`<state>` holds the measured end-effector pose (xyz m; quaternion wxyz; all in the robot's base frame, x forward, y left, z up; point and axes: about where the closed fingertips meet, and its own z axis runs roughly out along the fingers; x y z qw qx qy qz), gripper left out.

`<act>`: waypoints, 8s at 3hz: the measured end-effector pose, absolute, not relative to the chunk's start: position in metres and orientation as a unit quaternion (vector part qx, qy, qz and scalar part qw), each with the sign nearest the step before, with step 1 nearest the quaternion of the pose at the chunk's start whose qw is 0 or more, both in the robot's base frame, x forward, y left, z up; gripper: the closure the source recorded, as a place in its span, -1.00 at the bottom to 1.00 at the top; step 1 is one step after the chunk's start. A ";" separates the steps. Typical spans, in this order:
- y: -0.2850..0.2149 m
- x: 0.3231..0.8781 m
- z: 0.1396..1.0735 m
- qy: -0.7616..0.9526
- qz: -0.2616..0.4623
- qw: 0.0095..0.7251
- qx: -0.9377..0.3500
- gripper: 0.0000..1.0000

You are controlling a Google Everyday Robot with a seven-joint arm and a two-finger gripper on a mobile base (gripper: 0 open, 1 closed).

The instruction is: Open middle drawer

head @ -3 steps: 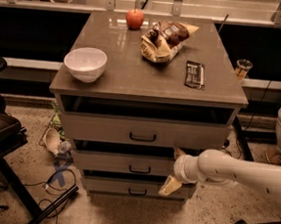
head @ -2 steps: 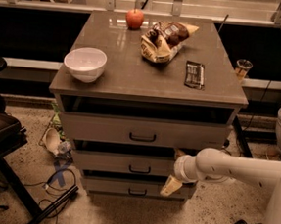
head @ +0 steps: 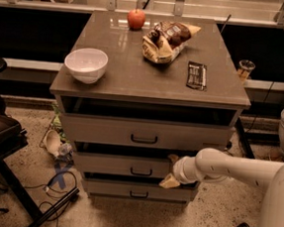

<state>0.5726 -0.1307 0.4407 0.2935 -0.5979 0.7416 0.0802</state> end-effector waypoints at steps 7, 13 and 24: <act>-0.130 0.515 0.449 0.730 0.095 0.296 -0.608 1.00; -0.138 0.483 0.456 0.732 0.107 0.292 -0.607 0.30; -0.169 0.396 0.495 0.825 0.053 0.151 -0.542 0.01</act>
Offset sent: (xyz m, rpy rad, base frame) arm -0.0007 0.0008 -0.0004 -0.0006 0.0008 0.0009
